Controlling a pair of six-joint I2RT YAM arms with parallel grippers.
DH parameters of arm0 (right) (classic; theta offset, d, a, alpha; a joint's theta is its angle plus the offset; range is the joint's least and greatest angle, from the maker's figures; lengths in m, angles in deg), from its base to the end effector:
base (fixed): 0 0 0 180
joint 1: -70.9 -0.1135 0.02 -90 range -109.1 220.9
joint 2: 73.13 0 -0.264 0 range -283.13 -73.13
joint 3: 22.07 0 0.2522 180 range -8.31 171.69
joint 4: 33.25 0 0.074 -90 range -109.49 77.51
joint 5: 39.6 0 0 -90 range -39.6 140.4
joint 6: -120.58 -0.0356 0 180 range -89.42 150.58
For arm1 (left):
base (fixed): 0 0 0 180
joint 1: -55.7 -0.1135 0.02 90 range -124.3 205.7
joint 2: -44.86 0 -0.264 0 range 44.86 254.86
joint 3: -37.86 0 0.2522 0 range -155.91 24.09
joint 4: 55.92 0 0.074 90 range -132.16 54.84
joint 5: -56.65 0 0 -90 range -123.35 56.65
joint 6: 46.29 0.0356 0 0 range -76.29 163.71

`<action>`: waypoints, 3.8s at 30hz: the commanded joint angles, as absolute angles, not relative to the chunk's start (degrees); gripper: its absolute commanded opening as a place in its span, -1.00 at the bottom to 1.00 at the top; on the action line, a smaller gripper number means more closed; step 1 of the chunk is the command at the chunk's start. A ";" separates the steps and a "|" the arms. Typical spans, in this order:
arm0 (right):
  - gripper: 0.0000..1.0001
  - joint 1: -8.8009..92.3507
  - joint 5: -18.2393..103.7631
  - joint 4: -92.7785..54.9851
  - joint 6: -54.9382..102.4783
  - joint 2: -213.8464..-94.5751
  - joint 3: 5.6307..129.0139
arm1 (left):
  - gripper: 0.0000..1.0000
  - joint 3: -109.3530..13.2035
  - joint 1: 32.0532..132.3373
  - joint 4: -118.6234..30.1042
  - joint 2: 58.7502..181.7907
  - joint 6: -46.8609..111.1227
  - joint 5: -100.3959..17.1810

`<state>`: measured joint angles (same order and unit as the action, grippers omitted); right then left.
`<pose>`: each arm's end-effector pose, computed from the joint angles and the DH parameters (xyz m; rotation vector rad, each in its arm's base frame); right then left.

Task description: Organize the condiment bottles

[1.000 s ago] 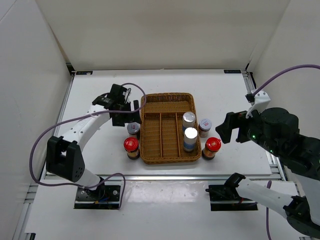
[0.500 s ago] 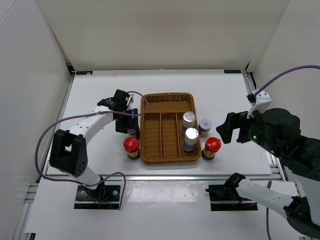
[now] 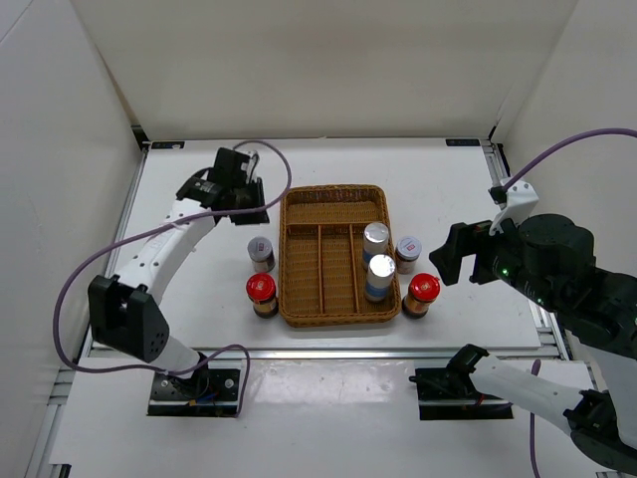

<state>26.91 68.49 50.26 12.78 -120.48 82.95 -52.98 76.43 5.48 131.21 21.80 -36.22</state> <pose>0.0602 0.0428 0.4738 -0.2597 2.0007 0.3719 0.2934 -0.1130 0.3049 -0.0074 2.6005 -0.3416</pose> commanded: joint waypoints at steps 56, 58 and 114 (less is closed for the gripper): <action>1.00 26.87 72.29 51.52 13.18 -121.73 85.12 | -0.43 -74.60 86.97 3.11 143.73 21.65 -40.90; 1.00 26.87 72.29 51.52 13.18 -121.73 85.12 | -0.43 -77.50 88.30 3.11 146.88 20.34 -41.52; 1.00 57.45 44.16 30.96 7.91 -158.73 69.92 | 1.00 -30.14 85.05 -11.39 102.62 26.57 -0.74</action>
